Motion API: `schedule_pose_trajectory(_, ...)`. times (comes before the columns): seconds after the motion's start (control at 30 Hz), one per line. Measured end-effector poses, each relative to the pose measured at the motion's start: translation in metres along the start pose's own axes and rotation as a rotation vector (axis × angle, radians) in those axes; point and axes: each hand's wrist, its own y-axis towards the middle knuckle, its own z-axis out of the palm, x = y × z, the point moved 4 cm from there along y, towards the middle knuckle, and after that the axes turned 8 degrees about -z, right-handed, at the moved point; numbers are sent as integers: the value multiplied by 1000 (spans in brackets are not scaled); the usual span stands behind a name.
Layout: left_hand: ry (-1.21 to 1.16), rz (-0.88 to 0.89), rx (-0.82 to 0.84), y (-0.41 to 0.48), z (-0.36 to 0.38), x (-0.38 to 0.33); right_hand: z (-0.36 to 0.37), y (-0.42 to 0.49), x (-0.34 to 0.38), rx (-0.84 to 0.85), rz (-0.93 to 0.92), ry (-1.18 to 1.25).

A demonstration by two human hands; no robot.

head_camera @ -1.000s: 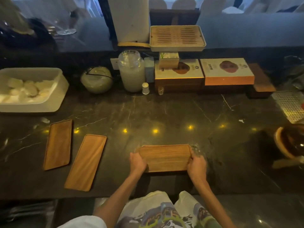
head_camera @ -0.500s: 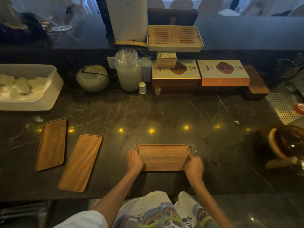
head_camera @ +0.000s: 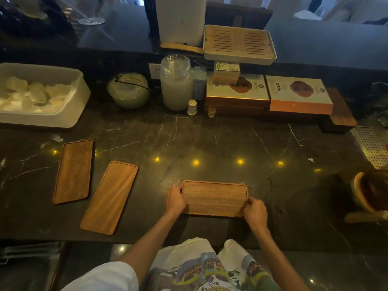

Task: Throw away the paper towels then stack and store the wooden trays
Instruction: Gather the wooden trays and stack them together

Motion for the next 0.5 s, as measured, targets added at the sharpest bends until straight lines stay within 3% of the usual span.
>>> schedule_pose_trajectory(0.13, -115, -54, 7, 4, -27, 7, 5, -4, 30, -59, 5, -309)
schedule_pose_trajectory(0.23, -212, -111, -178, 6, -80, 34, 29, -5, 82, -62, -219, -415)
schedule_pose_trajectory(0.37, -388, -350, -447, -7, -156, 103, 103, 1, 174, 220, -547, -418)
schedule_pose_trajectory(0.5, -360, -643, -612, -35, -196, 159, 179, -14, 269, 439, -736, -365)
